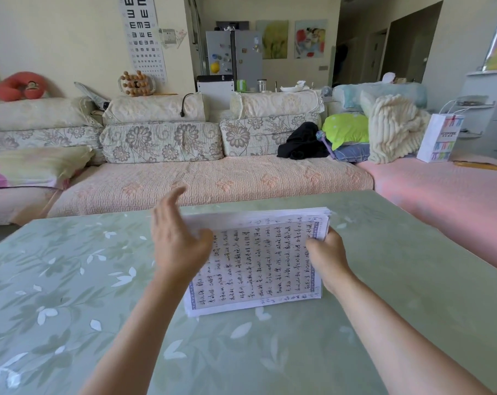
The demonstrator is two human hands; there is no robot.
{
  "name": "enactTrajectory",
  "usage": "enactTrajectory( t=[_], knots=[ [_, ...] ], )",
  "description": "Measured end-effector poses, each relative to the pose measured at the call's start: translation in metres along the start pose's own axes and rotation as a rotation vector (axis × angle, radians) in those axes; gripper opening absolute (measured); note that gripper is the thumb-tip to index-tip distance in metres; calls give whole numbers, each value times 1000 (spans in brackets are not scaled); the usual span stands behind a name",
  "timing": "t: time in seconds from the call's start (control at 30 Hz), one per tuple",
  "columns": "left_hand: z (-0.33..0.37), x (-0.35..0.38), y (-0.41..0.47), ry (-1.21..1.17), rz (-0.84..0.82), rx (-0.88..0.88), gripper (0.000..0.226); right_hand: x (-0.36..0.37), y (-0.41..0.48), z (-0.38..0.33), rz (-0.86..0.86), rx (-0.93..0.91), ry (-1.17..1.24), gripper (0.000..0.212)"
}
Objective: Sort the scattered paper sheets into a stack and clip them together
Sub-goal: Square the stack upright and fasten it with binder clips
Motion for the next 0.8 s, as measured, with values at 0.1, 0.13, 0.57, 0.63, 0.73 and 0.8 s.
enactTrajectory(
  t=[0.1, 0.13, 0.57, 0.63, 0.73, 0.8],
  knots=[
    [68, 44, 10, 392, -389, 428, 77, 1, 0, -3, -8, -9, 17, 10],
    [82, 63, 9, 508, -502, 490, 74, 0, 0, -3, -9, -11, 22, 10],
    [84, 70, 35, 531, -723, 360, 17, -7, 12, 16, 15, 78, 94, 83],
    [74, 50, 49, 349, -646, 214, 19, -1, 12, 20, -81, 187, 290, 117],
    [57, 22, 60, -61, -467, -6, 20, 17, 5, 6, -368, 171, 450, 99],
    [48, 8, 57, -292, -376, -134, 21, 23, -1, -16, -476, 74, 375, 72]
  ],
)
Point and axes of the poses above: each hand's wrist, its own y-axis towards the middle knuckle, its own x-axis out of the palm, z = x × y, the point moved 4 cm from there along y, towards the middle knuckle, and after that the axes turned 2 degrees about -x, right-handed, at the moved point
